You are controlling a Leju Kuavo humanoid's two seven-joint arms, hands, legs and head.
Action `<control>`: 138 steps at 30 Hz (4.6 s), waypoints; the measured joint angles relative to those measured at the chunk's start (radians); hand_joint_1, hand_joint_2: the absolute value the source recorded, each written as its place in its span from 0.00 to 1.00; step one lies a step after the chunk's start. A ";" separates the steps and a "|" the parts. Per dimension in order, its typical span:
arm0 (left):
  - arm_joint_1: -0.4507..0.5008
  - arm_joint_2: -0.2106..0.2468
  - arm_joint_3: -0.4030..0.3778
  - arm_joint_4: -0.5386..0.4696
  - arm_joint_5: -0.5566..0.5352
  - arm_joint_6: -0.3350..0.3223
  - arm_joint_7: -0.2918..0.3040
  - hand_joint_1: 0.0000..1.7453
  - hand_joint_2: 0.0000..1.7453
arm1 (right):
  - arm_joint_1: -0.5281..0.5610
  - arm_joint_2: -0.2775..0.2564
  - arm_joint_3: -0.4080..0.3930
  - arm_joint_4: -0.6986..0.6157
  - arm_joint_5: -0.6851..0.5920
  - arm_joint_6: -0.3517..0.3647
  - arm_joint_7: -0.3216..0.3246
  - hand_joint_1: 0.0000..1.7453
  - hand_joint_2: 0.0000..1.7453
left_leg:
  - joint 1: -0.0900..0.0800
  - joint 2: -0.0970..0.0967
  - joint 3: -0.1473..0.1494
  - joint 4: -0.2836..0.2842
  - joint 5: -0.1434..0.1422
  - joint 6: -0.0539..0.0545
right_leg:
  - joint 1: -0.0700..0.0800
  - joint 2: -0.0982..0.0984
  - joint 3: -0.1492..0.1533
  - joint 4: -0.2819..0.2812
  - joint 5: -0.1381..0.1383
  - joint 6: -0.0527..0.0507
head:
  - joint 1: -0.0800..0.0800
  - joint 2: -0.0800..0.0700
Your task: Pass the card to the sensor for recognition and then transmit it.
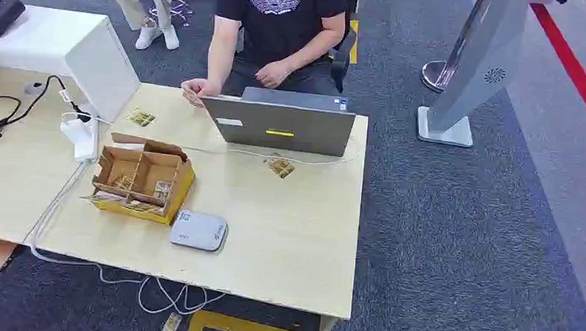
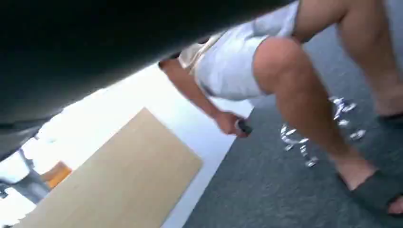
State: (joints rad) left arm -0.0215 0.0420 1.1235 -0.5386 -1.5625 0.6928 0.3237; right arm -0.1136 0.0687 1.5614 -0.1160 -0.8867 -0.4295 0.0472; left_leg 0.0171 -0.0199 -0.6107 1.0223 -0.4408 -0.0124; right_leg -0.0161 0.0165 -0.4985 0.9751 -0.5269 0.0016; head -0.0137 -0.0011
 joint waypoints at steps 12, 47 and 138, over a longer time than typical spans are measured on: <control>0.143 -0.146 -0.023 -0.588 0.001 -0.561 -0.461 0.00 0.00 | 0.017 0.000 -0.059 -0.003 -0.092 -0.033 -0.035 0.00 0.00 | 0.002 0.012 -0.003 0.002 -0.004 0.000 | 0.001 0.012 -0.005 -0.001 -0.001 0.000 | -0.006 0.000; 0.210 -0.047 0.429 -1.247 0.074 -0.794 -0.710 0.00 1.00 | 0.022 -0.002 -0.084 0.000 -0.116 -0.032 -0.073 0.00 0.00 | 0.003 0.002 0.000 0.000 -0.006 -0.003 | 0.004 0.001 0.003 0.000 -0.004 -0.001 | 0.002 0.000; -0.671 0.766 -1.355 -0.758 0.607 -0.743 -0.404 0.00 1.00 | -0.002 -0.008 -0.009 -0.003 -0.066 -0.027 -0.070 0.00 0.00 | 0.006 0.006 0.000 0.001 0.001 -0.007 | 0.005 0.007 -0.001 0.001 0.003 -0.005 | 0.002 0.000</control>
State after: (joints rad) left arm -0.6921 0.8079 -0.2312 -1.2970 -0.9552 -0.0503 -0.0801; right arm -0.1154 0.0607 1.5522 -0.1194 -0.9529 -0.4562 -0.0233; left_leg 0.0228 -0.0142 -0.6110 1.0234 -0.4401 -0.0189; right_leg -0.0107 0.0232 -0.4995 0.9764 -0.5238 -0.0034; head -0.0118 -0.0011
